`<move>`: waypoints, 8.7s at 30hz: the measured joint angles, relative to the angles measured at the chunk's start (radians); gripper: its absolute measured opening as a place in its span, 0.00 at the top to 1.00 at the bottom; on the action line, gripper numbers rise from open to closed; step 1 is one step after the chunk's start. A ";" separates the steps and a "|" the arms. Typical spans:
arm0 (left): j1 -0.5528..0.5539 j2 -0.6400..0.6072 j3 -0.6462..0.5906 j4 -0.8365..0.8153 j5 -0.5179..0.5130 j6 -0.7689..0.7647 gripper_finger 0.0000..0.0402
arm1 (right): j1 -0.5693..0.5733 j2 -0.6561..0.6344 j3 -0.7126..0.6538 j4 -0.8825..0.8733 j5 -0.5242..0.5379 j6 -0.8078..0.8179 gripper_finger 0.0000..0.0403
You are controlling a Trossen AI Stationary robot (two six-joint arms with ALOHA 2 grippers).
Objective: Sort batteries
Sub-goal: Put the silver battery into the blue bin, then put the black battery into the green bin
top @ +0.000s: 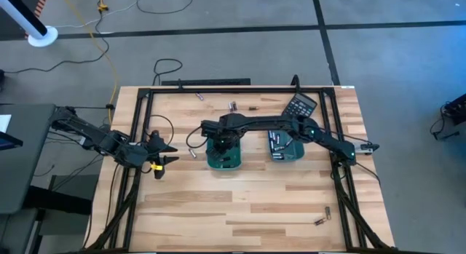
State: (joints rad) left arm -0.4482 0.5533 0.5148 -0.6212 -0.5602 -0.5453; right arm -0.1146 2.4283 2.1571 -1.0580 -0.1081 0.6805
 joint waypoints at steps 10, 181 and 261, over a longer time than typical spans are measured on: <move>0.000 0.001 0.000 -0.001 0.000 0.070 0.62 | 0.007 -0.112 -0.002 -0.014 0.064 0.003 0.60; 1.140 1.286 0.982 -0.180 0.615 1.249 0.91 | 0.652 -1.730 -1.525 0.080 0.561 0.871 0.66; 0.599 1.700 1.610 -0.063 0.632 0.553 0.76 | 0.932 -1.712 -1.525 0.130 0.554 0.976 0.66</move>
State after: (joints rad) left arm 0.1510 2.2530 2.1253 -0.6838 0.0714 0.0078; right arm 0.8177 0.7159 0.6319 -0.9276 0.4461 1.6564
